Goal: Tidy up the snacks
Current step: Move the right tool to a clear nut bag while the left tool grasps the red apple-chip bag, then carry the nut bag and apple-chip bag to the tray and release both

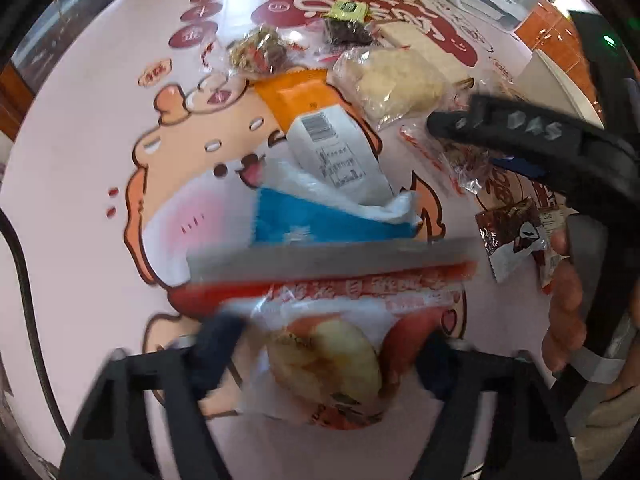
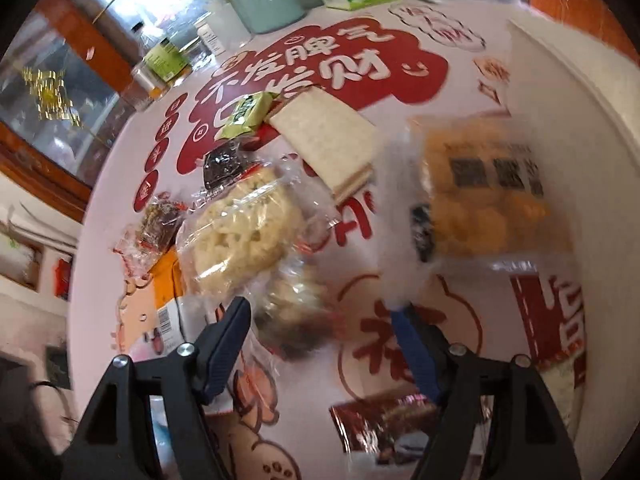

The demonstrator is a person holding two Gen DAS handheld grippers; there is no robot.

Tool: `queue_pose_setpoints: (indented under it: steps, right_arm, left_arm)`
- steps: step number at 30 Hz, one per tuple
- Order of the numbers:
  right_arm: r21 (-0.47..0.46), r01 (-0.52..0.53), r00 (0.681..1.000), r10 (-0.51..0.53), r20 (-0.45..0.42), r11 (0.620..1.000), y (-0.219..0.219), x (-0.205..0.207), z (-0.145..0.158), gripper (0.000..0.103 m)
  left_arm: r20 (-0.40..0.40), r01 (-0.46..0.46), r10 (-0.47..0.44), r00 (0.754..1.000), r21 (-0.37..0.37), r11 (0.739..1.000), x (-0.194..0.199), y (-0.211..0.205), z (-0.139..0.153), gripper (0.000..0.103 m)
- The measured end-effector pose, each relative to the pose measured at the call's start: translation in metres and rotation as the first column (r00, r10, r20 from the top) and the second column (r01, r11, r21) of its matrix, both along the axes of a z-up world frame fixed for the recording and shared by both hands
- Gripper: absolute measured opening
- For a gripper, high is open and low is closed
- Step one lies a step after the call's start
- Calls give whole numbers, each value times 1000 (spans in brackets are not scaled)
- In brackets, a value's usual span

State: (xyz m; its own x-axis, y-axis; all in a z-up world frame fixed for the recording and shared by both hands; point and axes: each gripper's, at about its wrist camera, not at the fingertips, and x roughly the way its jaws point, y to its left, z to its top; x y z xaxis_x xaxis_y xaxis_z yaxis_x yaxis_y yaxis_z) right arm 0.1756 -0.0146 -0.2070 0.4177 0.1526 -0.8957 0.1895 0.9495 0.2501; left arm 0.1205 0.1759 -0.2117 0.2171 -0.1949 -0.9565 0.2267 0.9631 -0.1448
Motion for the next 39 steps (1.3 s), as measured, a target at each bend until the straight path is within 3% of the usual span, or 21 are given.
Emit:
queue_pose_setpoints:
  steps: [1,2,3,5,12,21,33,39]
  right_arm:
    - [-31,-19,1000,19,6,999,6,2,0,75]
    - [-64,-33,999,34,2,997,11,3,-1,71]
    - [-85,-47,999,48,0,995,15,3,-2,60]
    - [-115,-79,997,81,6,990,22,1,0,56]
    - [-86,-78,997,79,11,993,22,-17,5,45]
    - [-92,-91,993,97,64,992,30,-51,29,44]
    - [-88,-67,983,80,163,994,11,-117,93,44]
    - [-122,-29,979,53,195,992,-12,-141,122,44]
  left_arm:
    - [-1,3,-3,1000,0,1000,0,0,0,58]
    - [2,-2,2,1000,-4,1000,-1,1,0,56]
    - [4,-5,5,1000,-2,1000,0,2,1,52]
    - [0,-3,3,1000,-6,1000,2,5,2,49]
    - [3,12,-12,1000,20,1000,2,10,7,47]
    - [137,73,-87,987,107,992,-14,-1,57,47]
    - [268,134,-163,950,124,983,-32,-28,129,47]
    - [322,177,-191,927,72,982,-37,-67,165,47]
